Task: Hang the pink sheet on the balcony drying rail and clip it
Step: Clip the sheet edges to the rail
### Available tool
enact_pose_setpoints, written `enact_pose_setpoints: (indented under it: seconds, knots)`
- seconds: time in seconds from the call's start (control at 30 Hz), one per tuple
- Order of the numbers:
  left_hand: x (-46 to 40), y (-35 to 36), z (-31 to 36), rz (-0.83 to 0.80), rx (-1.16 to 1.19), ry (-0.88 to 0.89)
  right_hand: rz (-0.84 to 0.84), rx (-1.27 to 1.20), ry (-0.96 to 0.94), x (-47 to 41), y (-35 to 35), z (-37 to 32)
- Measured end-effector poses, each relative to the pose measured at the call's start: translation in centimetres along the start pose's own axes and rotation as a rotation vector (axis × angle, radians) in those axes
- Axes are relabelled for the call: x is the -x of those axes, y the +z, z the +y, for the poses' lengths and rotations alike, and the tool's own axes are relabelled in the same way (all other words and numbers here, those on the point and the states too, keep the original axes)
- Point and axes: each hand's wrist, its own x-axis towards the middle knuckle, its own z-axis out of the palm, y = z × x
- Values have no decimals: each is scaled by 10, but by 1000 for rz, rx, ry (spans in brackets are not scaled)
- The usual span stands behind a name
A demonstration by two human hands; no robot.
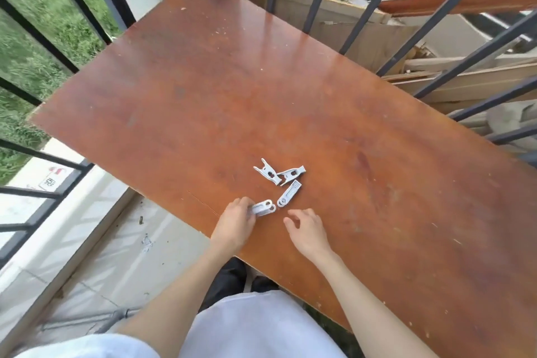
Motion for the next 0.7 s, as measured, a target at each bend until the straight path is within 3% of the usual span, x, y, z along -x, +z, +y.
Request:
enact_pose_setpoints:
  seconds: [0.2, 0.47, 0.6, 0.7]
  knots:
    - [69, -23, -31, 153, 49, 42, -441, -513, -141, 29, -3, -39]
    - [181, -41, -51, 619, 128, -26, -847, -420, -271, 80, 22, -84]
    - [224, -51, -63, 696, 178, -86, -931, -419, -339, 106, 43, -116]
    - [267, -56, -81, 847, 326, -217, -937, -426, -394, 132, 74, -149]
